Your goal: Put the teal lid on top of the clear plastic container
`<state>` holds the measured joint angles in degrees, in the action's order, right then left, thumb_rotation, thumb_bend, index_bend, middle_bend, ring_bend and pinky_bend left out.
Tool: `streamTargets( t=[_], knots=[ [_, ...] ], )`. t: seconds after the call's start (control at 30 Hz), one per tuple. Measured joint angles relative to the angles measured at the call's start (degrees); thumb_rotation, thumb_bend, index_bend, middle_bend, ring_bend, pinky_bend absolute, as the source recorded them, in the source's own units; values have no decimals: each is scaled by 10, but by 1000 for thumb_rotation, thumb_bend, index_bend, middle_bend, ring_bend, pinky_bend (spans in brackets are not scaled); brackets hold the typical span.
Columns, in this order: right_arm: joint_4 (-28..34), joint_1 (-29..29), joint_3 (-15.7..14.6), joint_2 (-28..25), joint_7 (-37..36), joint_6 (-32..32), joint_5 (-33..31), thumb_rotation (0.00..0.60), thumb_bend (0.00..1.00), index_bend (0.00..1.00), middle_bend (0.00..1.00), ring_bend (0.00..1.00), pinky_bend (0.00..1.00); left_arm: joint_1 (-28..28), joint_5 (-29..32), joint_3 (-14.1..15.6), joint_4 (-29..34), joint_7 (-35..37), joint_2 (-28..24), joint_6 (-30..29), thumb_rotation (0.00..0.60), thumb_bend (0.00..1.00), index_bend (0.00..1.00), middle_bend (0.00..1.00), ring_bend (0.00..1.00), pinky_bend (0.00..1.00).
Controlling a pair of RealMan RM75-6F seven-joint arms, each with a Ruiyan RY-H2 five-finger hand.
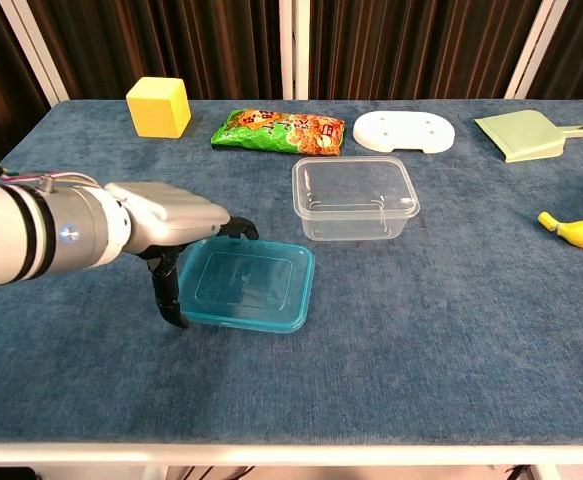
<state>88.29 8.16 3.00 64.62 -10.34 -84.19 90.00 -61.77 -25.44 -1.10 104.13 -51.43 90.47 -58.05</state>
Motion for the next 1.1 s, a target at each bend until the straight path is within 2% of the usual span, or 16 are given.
streamTargets(
  t=[0.2,0.37,0.8,1.1],
  knots=[
    [2,-3,-2,0,2,-2,0,600,89,0,115,0,0,7,-51,11,40,11,-15,-18,600,299,273,282,172,166],
    [4,-6,-3,-1,4,-6,1,600,88,0,115,0,0,-4,-53,10,49,12,-16,6,600,298,269,281,172,171],
    [8,-16,-4,-5,6,-14,-5,600,89,0,115,0,0,-85,4,-36,-32,19,3,73,600,310,250,263,172,172],
    [6,-17,-2,-5,2,-13,-6,600,89,0,115,0,0,-104,51,-21,-70,26,-15,87,600,316,249,259,172,165]
  ],
)
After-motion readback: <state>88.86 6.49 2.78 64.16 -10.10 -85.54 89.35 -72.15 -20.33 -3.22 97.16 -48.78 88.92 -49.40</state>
